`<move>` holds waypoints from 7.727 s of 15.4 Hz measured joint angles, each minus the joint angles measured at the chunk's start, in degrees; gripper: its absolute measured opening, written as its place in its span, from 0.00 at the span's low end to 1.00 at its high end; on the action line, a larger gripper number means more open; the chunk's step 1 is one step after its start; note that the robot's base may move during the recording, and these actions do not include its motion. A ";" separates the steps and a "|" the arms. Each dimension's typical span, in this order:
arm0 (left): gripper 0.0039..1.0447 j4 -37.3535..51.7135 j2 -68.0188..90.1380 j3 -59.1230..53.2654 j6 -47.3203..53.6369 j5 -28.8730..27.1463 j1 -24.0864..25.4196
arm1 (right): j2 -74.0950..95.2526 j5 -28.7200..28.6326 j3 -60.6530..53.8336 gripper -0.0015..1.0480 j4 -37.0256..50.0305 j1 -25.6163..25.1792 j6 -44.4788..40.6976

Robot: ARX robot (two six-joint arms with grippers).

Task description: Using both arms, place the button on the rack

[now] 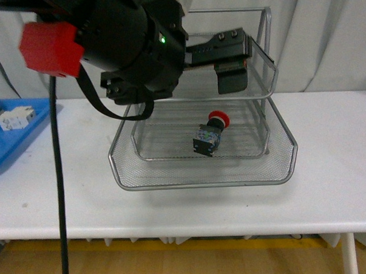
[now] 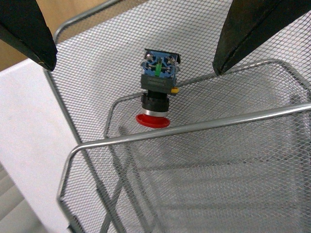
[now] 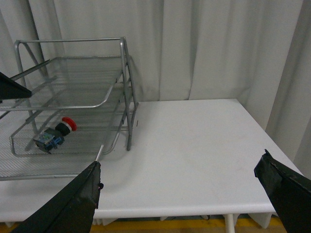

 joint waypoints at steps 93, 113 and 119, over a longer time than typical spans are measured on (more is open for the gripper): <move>0.94 -2.51 -105.37 -69.53 14.29 -3.19 27.78 | 110.27 4.04 52.63 0.02 8.46 30.23 12.74; 0.94 -2.51 -105.37 -69.53 14.29 -3.17 27.76 | 121.77 4.92 72.65 0.02 2.82 23.19 6.67; 0.94 -2.51 -105.37 -69.53 14.29 -3.17 27.76 | 124.08 5.44 77.22 0.02 1.29 22.86 4.76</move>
